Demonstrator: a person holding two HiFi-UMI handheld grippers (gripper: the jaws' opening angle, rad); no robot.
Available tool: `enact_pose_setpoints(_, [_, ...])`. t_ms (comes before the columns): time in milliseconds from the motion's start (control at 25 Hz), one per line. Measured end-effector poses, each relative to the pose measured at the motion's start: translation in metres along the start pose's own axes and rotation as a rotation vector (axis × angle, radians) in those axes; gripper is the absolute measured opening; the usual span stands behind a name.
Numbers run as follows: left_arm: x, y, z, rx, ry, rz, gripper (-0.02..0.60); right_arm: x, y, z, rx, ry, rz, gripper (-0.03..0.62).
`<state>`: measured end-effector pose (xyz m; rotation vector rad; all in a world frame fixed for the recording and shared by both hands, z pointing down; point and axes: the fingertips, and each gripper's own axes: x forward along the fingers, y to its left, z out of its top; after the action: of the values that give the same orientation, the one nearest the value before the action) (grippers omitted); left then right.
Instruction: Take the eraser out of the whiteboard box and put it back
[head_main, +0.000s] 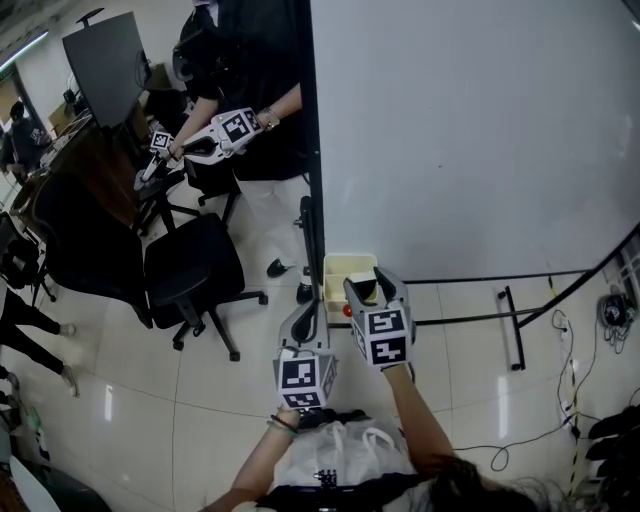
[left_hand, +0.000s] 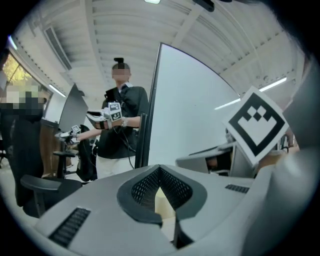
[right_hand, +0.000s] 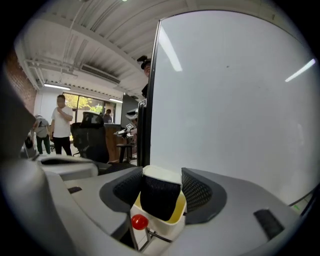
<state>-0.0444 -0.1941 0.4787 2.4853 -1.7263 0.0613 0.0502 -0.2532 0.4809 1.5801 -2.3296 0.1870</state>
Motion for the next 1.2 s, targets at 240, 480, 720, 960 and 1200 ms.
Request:
enact_pose_setpoints(240, [-0.004,0.008,-0.007,-0.005,0.031,0.022,0.003,0.018,0.009,-0.042,0.018,0.074,0.031,0.291])
enact_pose_setpoints(480, [-0.004,0.019,-0.007,0.003,0.022,0.045,0.003,0.007,0.000,-0.022,0.030,-0.029,-0.007,0.290])
enact_pose_setpoints(720, [-0.001,0.010,-0.010,-0.005,0.040,0.017,0.003,-0.029,0.000,0.021,0.079,-0.145,-0.006,0.283])
enact_pose_setpoints(960, [0.003,-0.004,-0.007,0.005,0.042,-0.021,0.003,-0.039,-0.002,0.016,-0.002,-0.138,-0.034,0.279])
enact_pose_setpoints(1200, [0.006,-0.012,-0.009,0.007,0.060,-0.044,0.003,-0.040,-0.001,0.008,0.003,-0.102,-0.031,0.250])
